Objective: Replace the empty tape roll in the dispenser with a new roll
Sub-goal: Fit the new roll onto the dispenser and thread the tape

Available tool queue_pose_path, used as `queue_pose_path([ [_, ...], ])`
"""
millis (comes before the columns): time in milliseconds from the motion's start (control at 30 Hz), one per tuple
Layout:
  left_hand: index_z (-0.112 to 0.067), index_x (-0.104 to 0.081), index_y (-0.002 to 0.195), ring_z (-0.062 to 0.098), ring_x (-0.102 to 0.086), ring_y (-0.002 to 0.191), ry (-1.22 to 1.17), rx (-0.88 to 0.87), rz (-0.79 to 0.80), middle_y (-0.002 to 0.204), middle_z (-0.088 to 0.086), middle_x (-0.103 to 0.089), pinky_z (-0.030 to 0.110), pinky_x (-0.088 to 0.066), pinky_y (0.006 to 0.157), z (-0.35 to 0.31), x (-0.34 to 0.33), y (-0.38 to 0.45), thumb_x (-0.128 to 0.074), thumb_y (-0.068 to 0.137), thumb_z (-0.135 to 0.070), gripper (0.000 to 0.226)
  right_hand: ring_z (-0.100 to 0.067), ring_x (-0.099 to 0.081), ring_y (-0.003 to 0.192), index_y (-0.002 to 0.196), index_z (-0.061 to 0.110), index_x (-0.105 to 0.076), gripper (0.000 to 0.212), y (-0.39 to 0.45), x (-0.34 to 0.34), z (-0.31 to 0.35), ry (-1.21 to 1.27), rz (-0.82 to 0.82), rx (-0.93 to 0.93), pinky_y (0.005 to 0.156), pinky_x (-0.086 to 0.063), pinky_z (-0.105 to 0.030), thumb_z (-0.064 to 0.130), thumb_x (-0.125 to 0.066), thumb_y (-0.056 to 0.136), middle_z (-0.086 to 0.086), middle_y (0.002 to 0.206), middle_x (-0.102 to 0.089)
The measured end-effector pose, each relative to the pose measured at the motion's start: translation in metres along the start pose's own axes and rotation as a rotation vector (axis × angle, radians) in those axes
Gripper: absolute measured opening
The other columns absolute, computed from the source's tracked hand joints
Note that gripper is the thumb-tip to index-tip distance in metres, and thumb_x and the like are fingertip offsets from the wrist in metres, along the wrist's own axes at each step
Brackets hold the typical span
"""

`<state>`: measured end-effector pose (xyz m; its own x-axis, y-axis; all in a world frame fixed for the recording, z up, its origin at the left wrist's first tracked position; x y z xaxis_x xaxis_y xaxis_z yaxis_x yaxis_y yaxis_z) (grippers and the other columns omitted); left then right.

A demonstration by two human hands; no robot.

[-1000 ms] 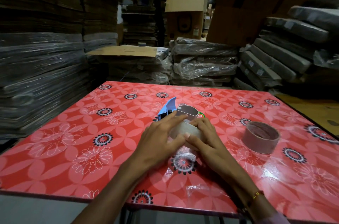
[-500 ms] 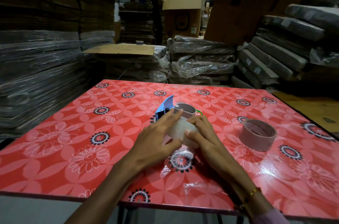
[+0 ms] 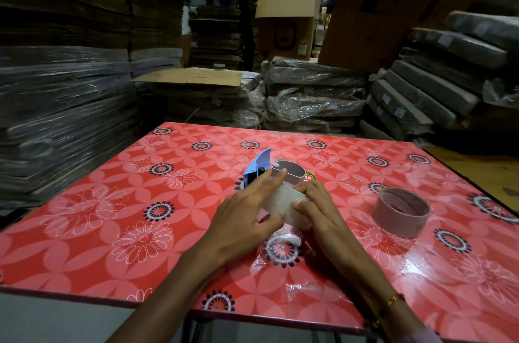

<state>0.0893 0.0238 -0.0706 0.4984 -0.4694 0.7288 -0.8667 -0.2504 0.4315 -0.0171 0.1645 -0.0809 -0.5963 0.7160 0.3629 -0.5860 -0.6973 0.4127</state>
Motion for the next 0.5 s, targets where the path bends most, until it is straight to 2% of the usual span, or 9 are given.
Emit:
queue_pose_path([
  [67,-0.057,-0.02,0.147,0.017,-0.051,0.133,0.02,-0.005,-0.011,0.162,-0.011,-0.026,0.037,-0.043,0.108,-0.001,-0.001,0.001,-0.04,0.074,-0.052,0.076,-0.024,-0.046,0.109,0.09,0.017,-0.058,0.017,-0.001,0.0,0.001,-0.002,-0.008,0.008,0.099,-0.042,-0.054,0.029,-0.046,0.09,0.008,0.102,-0.051],
  [167,-0.056,-0.022,0.147,0.014,-0.049,0.135,-0.001,-0.029,-0.003,0.162,-0.012,-0.026,0.038,-0.041,0.11,0.0,0.001,0.004,-0.037,0.075,-0.046,0.074,-0.022,-0.046,0.108,0.09,0.016,-0.057,0.017,-0.001,0.0,0.003,0.008,-0.022,-0.009,0.098,-0.042,-0.05,0.029,-0.046,0.089,0.009,0.099,-0.051],
  [267,-0.049,-0.028,0.149,0.011,-0.051,0.132,-0.078,-0.073,-0.06,0.158,-0.013,-0.035,0.033,-0.041,0.11,-0.002,0.0,0.002,-0.043,0.083,-0.038,0.068,-0.024,-0.049,0.109,0.098,0.019,-0.059,0.02,-0.002,0.0,0.003,0.053,-0.045,-0.04,0.1,-0.043,-0.056,0.032,-0.046,0.09,0.008,0.102,-0.055],
  [333,-0.04,-0.038,0.145,0.007,-0.055,0.125,-0.127,-0.088,-0.151,0.149,-0.016,-0.048,0.036,-0.046,0.103,-0.005,-0.007,-0.001,-0.052,0.087,-0.039,0.061,-0.026,-0.051,0.112,0.104,0.024,-0.061,0.023,-0.002,0.0,0.003,0.087,-0.064,-0.045,0.097,-0.047,-0.052,0.033,-0.047,0.09,0.005,0.108,-0.059],
  [400,-0.034,-0.043,0.132,0.01,-0.06,0.116,-0.151,-0.082,-0.232,0.135,-0.018,-0.054,0.041,-0.052,0.093,-0.007,-0.015,-0.002,-0.058,0.086,-0.045,0.05,-0.029,-0.054,0.116,0.112,0.027,-0.062,0.026,-0.003,-0.001,0.003,0.176,-0.065,-0.089,0.087,-0.055,-0.043,0.034,-0.048,0.092,-0.003,0.117,-0.059],
  [500,-0.026,-0.046,0.128,0.008,-0.059,0.1,-0.106,-0.106,-0.31,0.113,-0.014,-0.057,0.033,-0.05,0.085,-0.01,-0.02,0.0,-0.056,0.088,-0.046,0.045,-0.03,-0.058,0.106,0.113,0.025,-0.063,0.027,-0.005,-0.002,0.003,0.317,-0.064,-0.138,0.078,-0.054,-0.045,0.034,-0.05,0.091,-0.012,0.119,-0.059],
])
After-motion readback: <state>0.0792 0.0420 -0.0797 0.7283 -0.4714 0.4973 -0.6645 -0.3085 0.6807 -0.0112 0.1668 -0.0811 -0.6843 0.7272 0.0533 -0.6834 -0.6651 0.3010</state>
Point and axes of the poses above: each hand's wrist, its own y-axis towards the middle knuckle, its own x-axis out of the back of the hand, z = x × y, the point moved 1 cm from there along y, towards the middle knuckle
